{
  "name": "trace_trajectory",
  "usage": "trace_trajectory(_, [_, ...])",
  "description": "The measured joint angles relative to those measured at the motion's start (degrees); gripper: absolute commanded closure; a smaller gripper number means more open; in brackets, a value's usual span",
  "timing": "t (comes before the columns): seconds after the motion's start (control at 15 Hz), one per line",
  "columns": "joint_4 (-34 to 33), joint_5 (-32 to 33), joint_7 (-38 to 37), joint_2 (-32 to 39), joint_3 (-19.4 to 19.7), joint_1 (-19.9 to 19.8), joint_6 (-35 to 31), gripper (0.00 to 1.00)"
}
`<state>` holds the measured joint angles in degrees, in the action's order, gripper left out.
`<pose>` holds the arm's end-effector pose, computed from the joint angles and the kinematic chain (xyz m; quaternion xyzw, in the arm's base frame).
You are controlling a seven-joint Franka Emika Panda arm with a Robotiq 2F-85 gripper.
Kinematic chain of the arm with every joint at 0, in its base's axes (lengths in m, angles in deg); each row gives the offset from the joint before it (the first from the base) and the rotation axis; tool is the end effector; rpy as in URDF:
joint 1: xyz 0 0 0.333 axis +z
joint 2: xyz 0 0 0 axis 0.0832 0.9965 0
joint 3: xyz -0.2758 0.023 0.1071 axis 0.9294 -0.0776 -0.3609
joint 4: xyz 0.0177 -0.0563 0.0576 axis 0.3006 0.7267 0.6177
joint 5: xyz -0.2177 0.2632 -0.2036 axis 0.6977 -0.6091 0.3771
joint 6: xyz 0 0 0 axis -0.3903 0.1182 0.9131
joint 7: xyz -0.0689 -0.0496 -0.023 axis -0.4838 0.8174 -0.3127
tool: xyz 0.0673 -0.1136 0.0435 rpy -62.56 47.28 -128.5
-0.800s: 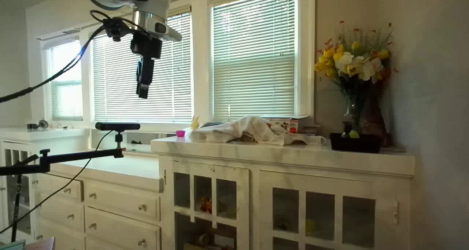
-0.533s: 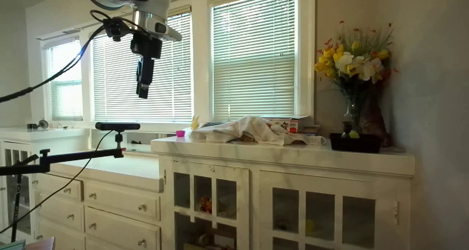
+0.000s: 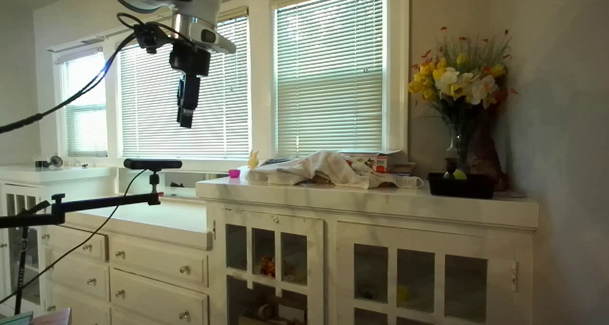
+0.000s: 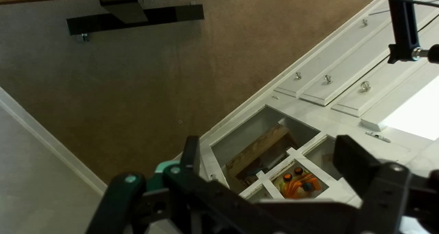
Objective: Open the right side of the bottom cabinet drawer
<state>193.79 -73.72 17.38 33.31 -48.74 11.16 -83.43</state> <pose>0.3606 0.1234 0.4795 -0.9924 0.0718 0.0368 0.0926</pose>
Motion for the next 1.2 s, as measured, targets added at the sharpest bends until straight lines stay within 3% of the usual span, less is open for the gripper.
trace_trajectory(0.8, [0.0,0.3,0.0,0.0,-0.4,-0.2,-0.6,0.0])
trace_trajectory(1.2, [2.4,2.6,0.0,-0.1,-3.1,-1.0,-10.6,0.0])
